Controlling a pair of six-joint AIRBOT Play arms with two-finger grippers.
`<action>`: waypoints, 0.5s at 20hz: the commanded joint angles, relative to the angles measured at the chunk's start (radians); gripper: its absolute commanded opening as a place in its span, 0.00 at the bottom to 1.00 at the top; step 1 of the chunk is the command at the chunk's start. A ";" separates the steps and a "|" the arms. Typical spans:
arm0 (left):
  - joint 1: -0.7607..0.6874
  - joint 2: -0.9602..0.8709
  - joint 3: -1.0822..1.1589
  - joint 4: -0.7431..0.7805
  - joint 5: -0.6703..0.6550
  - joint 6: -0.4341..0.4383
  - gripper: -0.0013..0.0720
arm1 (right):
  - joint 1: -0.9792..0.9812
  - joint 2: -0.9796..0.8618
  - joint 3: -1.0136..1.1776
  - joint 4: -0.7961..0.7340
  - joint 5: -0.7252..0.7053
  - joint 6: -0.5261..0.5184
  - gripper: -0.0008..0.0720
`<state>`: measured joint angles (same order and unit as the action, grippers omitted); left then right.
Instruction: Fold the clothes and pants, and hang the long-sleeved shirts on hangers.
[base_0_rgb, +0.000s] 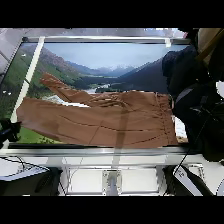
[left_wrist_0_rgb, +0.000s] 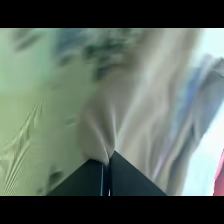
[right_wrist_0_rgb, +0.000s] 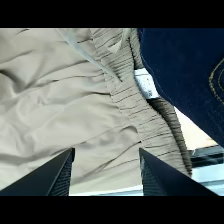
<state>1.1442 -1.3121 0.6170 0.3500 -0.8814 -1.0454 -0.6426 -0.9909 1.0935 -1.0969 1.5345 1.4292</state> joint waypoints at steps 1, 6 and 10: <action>-0.010 0.055 0.144 0.096 -0.121 0.061 0.02 | 0.001 0.001 0.001 0.001 0.021 0.002 0.63; -0.110 0.199 0.385 0.621 -0.300 -0.162 0.02 | 0.001 0.001 0.001 0.000 0.009 0.000 0.63; -0.245 0.181 0.365 0.821 -0.350 -0.237 0.23 | 0.001 0.001 0.001 0.000 -0.010 -0.003 0.63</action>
<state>0.9779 -1.1355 0.9634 0.9691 -1.1763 -1.2121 -0.6426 -0.9905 1.0935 -1.0966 1.5352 1.4300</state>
